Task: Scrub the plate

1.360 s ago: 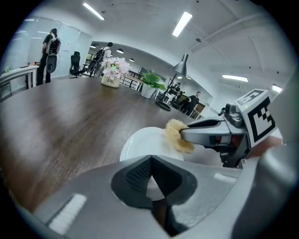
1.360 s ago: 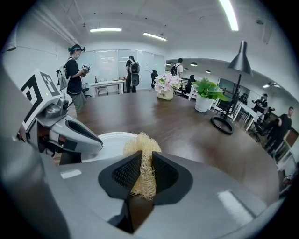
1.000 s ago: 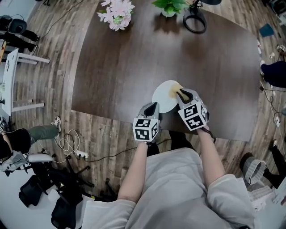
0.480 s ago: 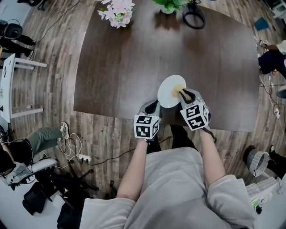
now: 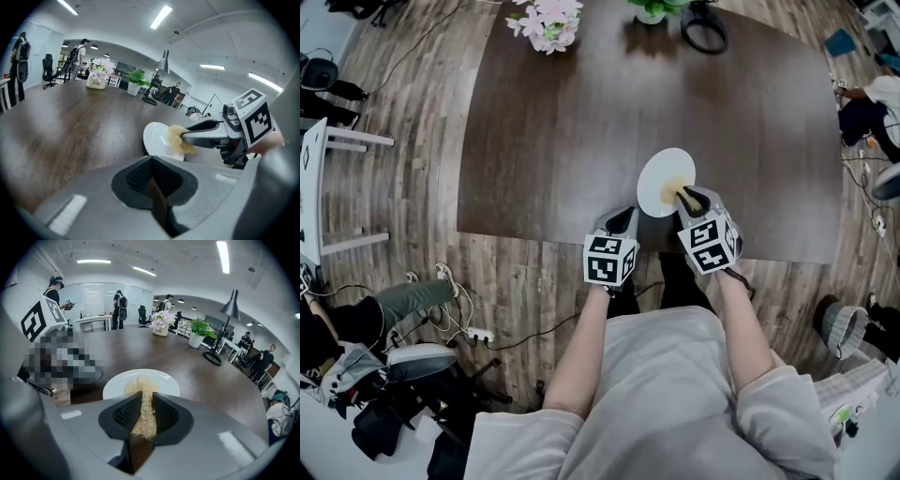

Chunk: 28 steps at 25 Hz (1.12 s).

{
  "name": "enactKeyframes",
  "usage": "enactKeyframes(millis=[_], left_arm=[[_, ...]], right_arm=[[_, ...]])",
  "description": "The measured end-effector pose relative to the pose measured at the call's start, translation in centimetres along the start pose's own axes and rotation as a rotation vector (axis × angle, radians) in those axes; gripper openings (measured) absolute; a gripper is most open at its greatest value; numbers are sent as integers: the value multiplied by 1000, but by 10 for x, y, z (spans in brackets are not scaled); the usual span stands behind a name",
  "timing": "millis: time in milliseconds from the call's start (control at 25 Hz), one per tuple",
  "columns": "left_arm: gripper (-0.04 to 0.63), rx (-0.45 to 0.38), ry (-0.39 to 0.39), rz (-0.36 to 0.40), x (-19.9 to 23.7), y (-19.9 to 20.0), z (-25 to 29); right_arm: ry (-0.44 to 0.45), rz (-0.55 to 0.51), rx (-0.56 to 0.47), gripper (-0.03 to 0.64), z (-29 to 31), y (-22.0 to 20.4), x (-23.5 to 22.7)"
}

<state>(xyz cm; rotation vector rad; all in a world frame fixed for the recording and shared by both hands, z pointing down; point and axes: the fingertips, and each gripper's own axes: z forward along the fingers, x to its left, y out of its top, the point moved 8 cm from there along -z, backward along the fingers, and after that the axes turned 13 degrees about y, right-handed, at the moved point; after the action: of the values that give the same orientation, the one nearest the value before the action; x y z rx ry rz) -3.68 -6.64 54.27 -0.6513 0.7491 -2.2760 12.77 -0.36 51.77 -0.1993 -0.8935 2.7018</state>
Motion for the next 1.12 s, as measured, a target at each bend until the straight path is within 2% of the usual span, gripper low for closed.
enactKeyframes(millis=[1120], left_arm=[[2, -9, -107, 70, 27, -14, -26]], right_arm=[[-91, 30, -3, 91, 9, 9, 61]])
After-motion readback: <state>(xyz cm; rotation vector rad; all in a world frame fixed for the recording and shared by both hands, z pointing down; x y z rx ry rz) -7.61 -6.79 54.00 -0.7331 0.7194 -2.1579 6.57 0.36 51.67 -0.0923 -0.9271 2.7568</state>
